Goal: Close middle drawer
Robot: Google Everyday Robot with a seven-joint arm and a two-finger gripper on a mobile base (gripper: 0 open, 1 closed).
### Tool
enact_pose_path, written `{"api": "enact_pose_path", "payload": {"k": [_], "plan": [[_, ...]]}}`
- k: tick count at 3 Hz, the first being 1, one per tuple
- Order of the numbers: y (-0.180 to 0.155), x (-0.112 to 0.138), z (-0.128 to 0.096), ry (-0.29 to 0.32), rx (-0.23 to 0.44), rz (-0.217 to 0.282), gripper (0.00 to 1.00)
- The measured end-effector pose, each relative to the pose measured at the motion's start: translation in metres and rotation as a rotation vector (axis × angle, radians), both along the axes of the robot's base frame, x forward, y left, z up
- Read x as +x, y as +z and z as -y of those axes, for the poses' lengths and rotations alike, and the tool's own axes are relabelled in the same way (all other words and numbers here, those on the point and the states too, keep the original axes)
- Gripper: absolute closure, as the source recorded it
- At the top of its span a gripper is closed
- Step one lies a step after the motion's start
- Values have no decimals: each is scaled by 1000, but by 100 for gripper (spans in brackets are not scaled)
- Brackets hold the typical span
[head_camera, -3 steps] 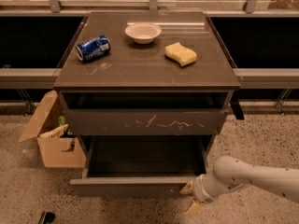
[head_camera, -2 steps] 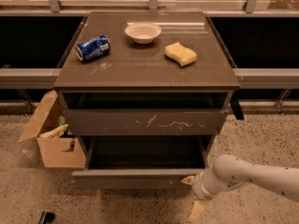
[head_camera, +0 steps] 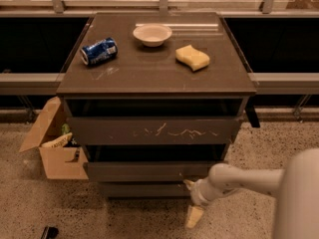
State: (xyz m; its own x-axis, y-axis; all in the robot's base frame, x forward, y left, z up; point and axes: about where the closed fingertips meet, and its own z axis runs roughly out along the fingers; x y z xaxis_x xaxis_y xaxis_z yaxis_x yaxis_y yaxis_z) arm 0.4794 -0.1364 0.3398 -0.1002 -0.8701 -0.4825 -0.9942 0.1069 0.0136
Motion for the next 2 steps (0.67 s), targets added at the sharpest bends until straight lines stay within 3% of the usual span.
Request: {"api": "enact_pose_path", "payload": {"k": [2], "plan": [[-142, 79, -106, 2, 20, 5, 0]]}}
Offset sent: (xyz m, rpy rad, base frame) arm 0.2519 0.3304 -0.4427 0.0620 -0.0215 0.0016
